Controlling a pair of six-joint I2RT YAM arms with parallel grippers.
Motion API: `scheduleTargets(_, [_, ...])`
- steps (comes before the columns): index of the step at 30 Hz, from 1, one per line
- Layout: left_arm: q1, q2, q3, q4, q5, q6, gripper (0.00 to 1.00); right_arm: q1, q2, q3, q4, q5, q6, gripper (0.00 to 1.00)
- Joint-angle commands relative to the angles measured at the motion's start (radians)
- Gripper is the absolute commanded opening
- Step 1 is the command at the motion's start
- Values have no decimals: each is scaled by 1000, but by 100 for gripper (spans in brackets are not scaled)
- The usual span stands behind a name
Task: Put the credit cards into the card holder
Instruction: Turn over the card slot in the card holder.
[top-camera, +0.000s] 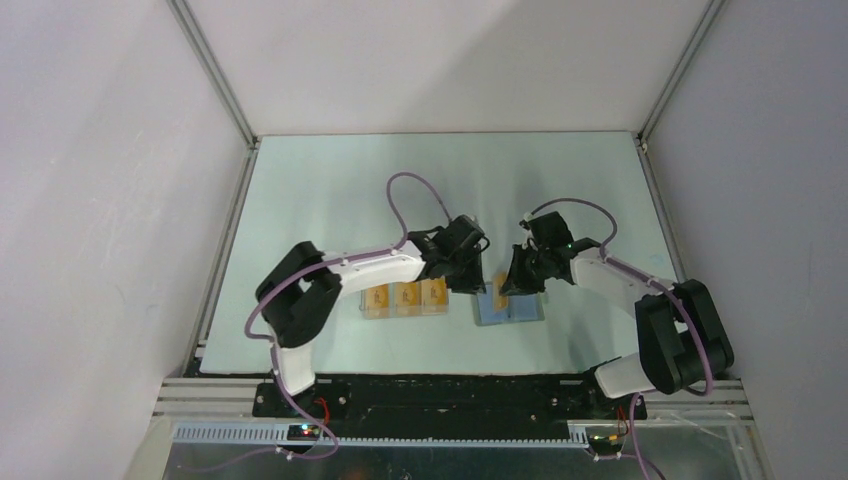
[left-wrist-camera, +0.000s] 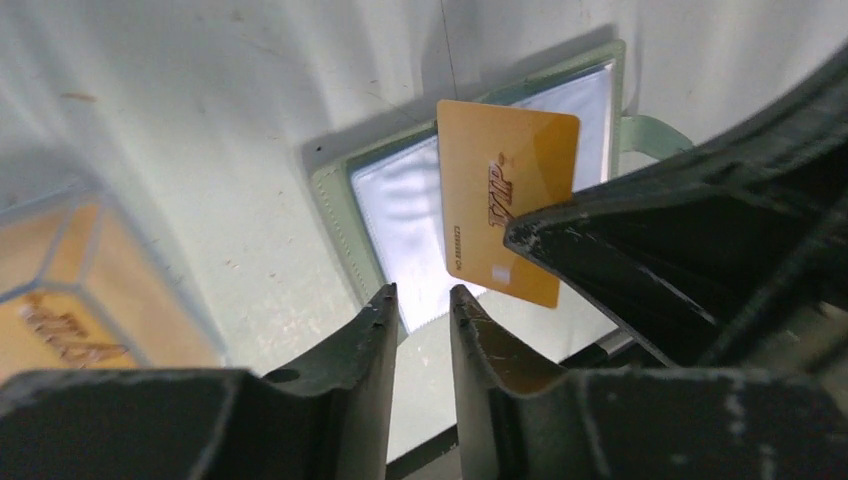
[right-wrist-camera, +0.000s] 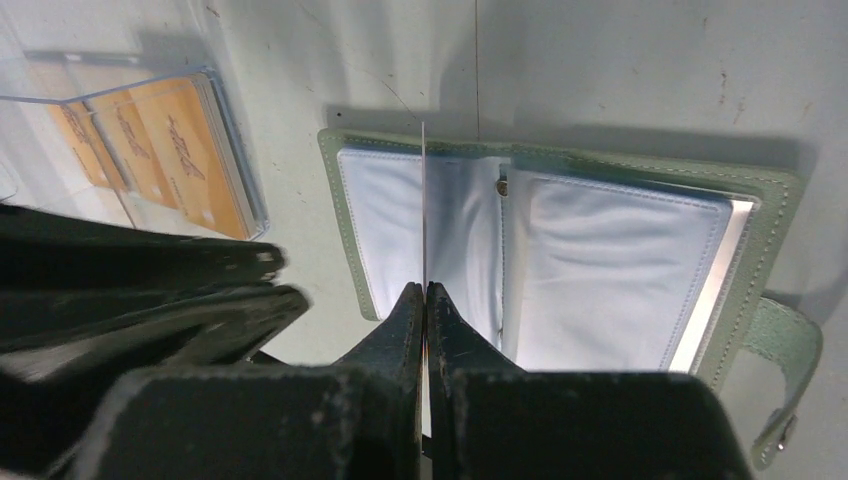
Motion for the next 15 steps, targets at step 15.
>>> scheduleTargets(15, [-36, 166, 35, 3, 1, 20, 15, -129, -82, -52, 53, -52, -91, 0])
